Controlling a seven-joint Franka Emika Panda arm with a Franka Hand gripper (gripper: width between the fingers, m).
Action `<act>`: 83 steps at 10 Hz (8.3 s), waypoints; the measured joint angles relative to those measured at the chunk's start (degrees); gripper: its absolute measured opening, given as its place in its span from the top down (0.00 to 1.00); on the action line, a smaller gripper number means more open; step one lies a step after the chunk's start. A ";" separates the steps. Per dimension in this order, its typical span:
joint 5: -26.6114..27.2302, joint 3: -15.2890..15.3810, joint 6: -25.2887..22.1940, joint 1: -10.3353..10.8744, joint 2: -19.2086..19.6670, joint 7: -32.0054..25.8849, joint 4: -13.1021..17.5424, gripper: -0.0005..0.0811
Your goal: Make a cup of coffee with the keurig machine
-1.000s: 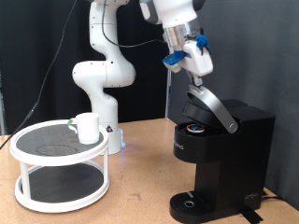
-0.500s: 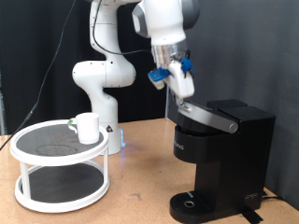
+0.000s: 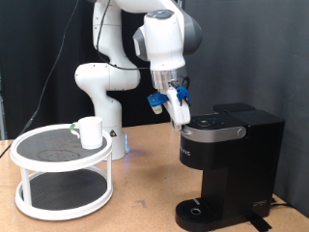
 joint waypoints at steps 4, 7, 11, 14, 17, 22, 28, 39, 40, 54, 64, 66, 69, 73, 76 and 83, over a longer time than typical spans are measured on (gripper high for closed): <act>1.46 -0.15 0.87 -0.03 -0.29 -3.45 -0.52 0.99; 5.47 -1.00 2.64 -0.05 -2.14 -10.17 -3.03 0.99; 6.60 -2.87 2.56 -0.22 -5.85 -12.76 -6.23 0.99; 13.42 -4.77 -1.42 -0.07 -9.21 -17.39 -6.81 0.99; 15.00 -5.11 -0.47 -0.09 -10.51 -18.08 -7.54 0.99; 15.25 -5.94 1.50 -2.54 -18.57 -14.40 -17.23 0.99; 17.13 -6.39 2.86 -4.30 -23.87 -5.24 -22.75 0.99; 7.10 -17.40 -14.94 -13.12 -36.69 -10.56 -25.93 0.99; 6.95 -17.48 -14.94 -13.16 -36.72 -11.05 -26.12 0.99; 4.43 -33.19 -18.88 -19.35 -40.91 -28.55 -24.50 0.99; -0.17 -34.63 -15.99 -19.96 -40.99 -30.70 -28.15 0.52; -0.52 -34.53 -10.33 -20.61 -40.74 -30.28 -31.39 0.35; -0.16 -34.89 -6.64 -20.70 -39.14 -30.44 -33.19 0.11; 0.20 -35.35 -3.61 -20.41 -35.91 -32.01 -34.28 0.09; 0.96 -35.32 -0.69 -18.74 -32.30 -33.70 -34.80 0.09; 4.89 -35.16 5.10 -13.87 -26.63 -35.22 -35.63 0.25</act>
